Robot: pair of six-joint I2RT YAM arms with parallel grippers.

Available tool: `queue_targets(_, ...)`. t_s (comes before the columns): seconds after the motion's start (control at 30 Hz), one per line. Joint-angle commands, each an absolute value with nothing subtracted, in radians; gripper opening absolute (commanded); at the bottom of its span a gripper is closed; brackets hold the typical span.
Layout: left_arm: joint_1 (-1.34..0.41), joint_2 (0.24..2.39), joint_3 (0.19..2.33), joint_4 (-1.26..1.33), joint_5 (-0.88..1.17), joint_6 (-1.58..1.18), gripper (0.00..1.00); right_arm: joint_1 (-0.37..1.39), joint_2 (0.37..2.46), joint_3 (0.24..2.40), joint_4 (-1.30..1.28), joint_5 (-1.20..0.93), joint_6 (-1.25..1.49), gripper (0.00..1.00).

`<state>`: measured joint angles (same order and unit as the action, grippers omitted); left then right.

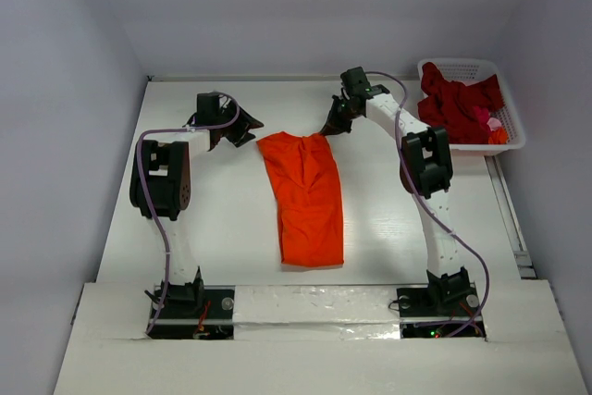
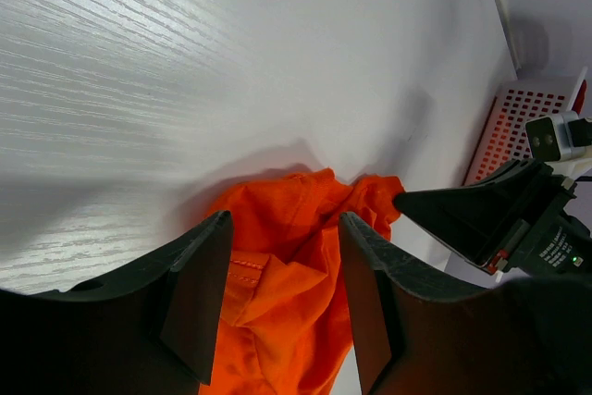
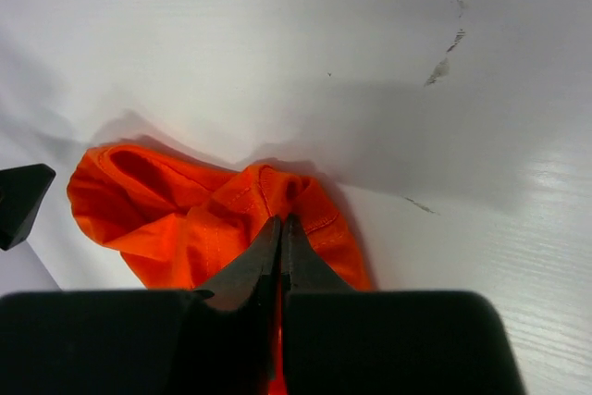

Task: Fold and stack the t-shirts
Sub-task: Grab one side of the 2/3 rectangular tshirt with both arms

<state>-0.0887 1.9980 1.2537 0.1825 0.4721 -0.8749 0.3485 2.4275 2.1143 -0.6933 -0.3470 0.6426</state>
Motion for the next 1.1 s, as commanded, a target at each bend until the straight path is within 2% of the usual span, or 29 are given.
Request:
queue_targets(0.0,-0.081,1.925,1.272,0.209,0.495,-0.884,0.46,0.354,2.431,2.158,-0.701,-0.339,0.634,0.0)
queue_targets(0.4,-0.081,1.917,1.21,0.226,0.514,-0.887,0.47,0.354,2.425,2.141,-0.692,-0.348,0.63,0.0)
queue_targets(0.67,-0.081,1.92,1.267,0.015,0.42,-0.749,0.47,0.354,2.425,2.141,-0.686,-0.353,0.635,0.0)
queue_targets(1.07,-0.081,1.989,1.235,0.09,0.452,-0.799,0.46,0.354,2.428,2.145,-0.69,-0.356,0.634,0.0)
